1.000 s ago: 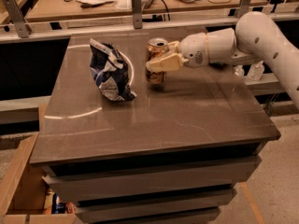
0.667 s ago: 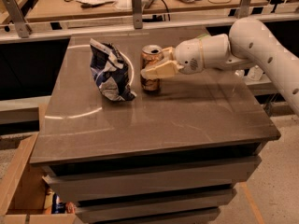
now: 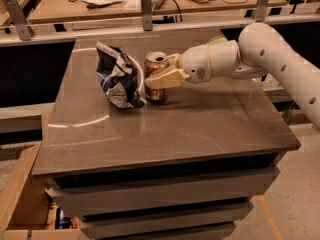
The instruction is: Move orange can near blue chip bag
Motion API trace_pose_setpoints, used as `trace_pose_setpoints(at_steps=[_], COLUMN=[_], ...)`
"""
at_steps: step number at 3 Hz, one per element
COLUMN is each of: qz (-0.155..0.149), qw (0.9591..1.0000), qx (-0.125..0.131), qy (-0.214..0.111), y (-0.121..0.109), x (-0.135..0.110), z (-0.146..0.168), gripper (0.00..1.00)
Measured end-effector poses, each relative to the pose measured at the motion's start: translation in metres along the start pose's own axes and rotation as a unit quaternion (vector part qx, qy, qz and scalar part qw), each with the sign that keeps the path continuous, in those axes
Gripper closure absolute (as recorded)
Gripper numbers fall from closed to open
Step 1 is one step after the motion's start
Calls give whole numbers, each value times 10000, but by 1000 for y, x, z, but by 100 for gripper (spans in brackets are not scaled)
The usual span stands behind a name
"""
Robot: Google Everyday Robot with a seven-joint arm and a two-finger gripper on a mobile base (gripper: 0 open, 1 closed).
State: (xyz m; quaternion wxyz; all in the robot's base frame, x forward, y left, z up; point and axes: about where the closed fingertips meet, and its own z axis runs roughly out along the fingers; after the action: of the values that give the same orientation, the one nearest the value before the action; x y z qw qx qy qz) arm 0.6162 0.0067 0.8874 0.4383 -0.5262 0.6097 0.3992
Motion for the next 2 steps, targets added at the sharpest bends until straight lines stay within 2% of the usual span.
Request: trace_pose_setpoints(at_steps=[1,2], qz=[-35,-61], qw=[10000,9999], qx=[20,-51], qy=[-26,-74], y=[2,6], x=[-1,-1], z=[4,8], gripper=[59,28])
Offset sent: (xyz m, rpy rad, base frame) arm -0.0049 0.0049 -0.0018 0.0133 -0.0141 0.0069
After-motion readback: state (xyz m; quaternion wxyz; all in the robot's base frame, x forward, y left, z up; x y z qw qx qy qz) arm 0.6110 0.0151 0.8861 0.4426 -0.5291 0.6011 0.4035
